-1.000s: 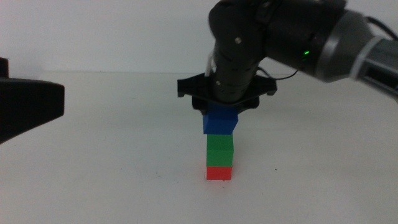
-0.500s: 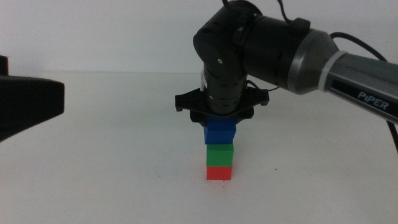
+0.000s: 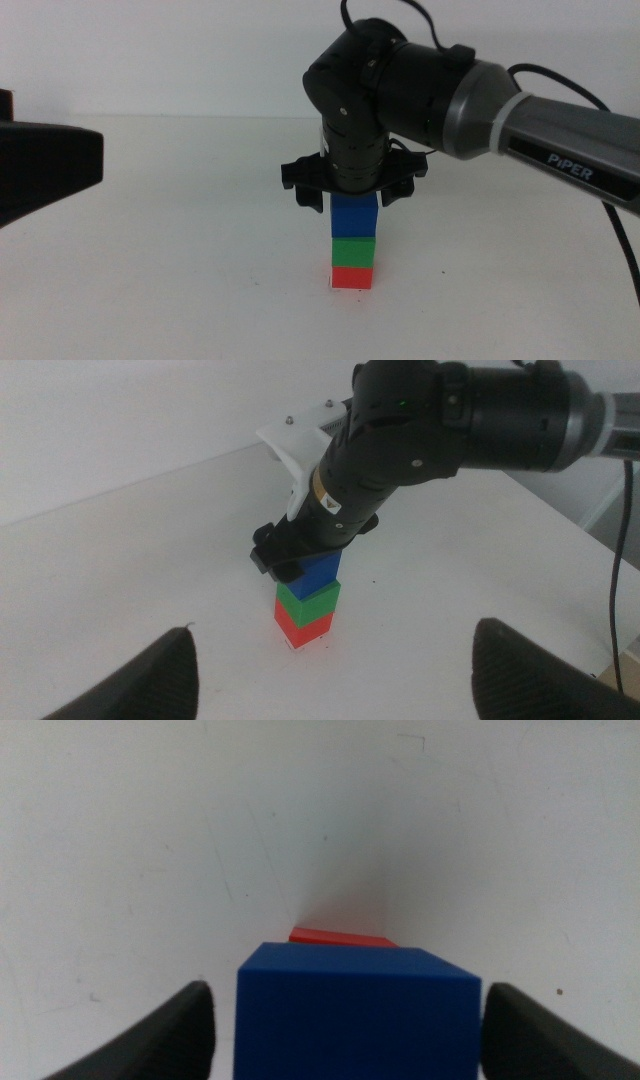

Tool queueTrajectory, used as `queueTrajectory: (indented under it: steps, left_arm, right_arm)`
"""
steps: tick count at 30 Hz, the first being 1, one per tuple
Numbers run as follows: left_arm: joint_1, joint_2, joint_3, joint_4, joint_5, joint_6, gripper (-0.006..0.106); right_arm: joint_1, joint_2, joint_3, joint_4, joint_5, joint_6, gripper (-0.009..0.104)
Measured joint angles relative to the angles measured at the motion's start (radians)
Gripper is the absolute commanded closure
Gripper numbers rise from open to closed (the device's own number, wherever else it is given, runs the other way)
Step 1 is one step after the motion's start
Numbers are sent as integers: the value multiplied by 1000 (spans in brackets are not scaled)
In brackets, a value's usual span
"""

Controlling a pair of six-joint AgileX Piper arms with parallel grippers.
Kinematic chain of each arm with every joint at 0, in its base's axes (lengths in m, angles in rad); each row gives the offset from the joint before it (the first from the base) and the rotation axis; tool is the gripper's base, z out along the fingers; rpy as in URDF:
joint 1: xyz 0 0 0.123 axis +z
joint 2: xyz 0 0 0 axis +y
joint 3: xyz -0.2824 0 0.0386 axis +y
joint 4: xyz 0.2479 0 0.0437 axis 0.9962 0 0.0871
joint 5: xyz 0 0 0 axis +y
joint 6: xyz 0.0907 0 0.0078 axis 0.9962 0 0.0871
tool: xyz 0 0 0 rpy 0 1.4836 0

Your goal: Stack red cubes first, then green, then blue cubes in a specific spot.

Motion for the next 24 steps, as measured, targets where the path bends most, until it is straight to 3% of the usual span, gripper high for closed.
queueTrajectory:
  steps: [2,8,11,15,17,21,24]
  left_arm:
    - [0,0,0,0,0,0,7]
    - [0,0,0,1,0,0,7]
    - [0,0,0,1,0,0,7]
    - [0,0,0,1,0,0,7]
    - [0,0,0,2,0,0,7]
    - [0,0,0,3,0,0,7]
    - [0,0,0,5,0,0,7]
  right_arm:
    - [0,0,0,0,0,0,2]
    - [-12,-169,41,-36,-7,-18,2]
    - [-81,-376,151,-51,-19,-67,2]
    - [-260,-688,418,-64,-105,-200,2]
    - [-370,-840,552,-25,-216,-299,2]
    - [-601,-1054,796,137,-448,-554,2]
    - [-675,-1148,899,197,-550,-685,2]
